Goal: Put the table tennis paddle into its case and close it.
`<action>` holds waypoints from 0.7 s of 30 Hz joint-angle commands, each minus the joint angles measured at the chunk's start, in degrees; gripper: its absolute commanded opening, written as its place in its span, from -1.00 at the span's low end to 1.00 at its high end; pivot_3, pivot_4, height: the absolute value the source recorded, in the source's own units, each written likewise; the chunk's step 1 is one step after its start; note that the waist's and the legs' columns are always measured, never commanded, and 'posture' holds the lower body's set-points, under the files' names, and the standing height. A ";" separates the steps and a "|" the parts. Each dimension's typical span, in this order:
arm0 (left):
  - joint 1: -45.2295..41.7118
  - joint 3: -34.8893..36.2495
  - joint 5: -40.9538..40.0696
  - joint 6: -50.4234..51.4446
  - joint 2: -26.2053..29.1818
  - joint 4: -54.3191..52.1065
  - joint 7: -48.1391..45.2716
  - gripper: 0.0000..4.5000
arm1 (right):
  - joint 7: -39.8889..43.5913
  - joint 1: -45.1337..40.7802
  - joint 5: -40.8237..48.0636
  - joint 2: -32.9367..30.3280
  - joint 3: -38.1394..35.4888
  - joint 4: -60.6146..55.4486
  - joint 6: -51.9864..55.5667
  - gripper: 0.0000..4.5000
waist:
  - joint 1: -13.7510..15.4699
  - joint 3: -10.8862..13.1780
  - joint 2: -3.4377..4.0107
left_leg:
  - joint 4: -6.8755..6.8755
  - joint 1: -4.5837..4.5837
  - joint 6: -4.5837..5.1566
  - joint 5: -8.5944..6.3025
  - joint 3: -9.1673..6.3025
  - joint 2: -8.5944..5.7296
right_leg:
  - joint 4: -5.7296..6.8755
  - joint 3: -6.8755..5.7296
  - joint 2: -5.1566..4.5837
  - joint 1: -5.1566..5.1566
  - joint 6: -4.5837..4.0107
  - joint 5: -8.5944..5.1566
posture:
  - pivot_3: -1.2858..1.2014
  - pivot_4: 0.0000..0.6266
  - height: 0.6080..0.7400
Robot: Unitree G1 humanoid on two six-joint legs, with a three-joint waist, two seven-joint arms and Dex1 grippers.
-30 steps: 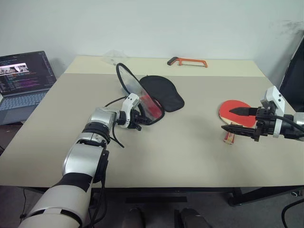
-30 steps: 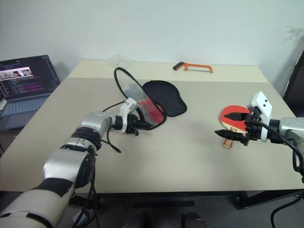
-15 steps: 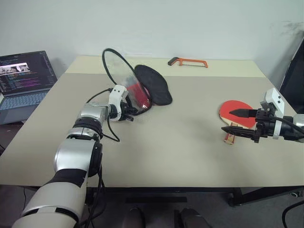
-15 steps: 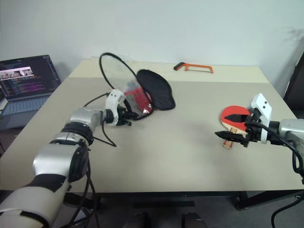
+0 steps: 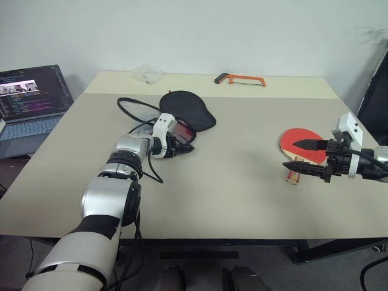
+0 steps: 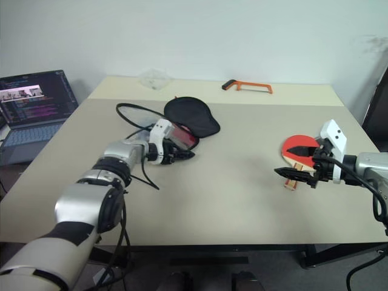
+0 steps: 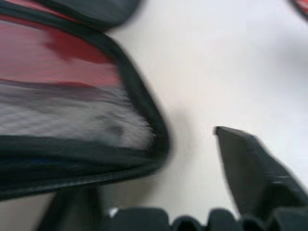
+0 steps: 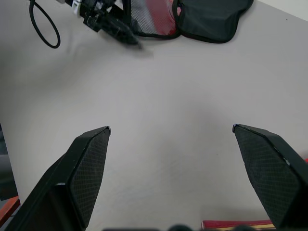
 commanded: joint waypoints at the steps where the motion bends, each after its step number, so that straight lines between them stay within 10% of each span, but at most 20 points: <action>1: -0.26 0.02 0.92 -0.81 1.12 -2.43 2.96 0.98 | -0.19 0.32 1.29 -0.85 -2.92 -2.05 -0.08 1.00 | -0.14 0.00 0.00 | 0.00 0.00 0.00 0.00 -0.02 0.00 | 0.00 0.00 0.01 0.00 0.00 0.00 | 0.03 -0.52 1.00; 12: 5.40 0.31 -0.95 5.38 2.28 -11.94 1.07 0.98 | -0.48 0.93 1.16 -0.54 -3.33 -2.28 -0.01 1.00 | -0.11 -0.02 0.03 | 0.03 0.01 0.00 0.00 -0.10 0.01 | 0.03 -0.05 0.03 0.05 -0.01 0.00 | 0.03 -0.52 1.00; 21: 10.66 7.00 -4.22 5.93 -4.64 -16.79 23.17 0.98 | -0.36 -0.42 0.88 -0.07 -2.16 -1.37 -0.38 1.00 | 0.76 -0.14 0.24 | 0.56 0.14 0.04 0.03 -0.54 0.02 | 0.10 -0.51 0.00 0.56 0.18 -0.10 | 0.03 -0.52 1.00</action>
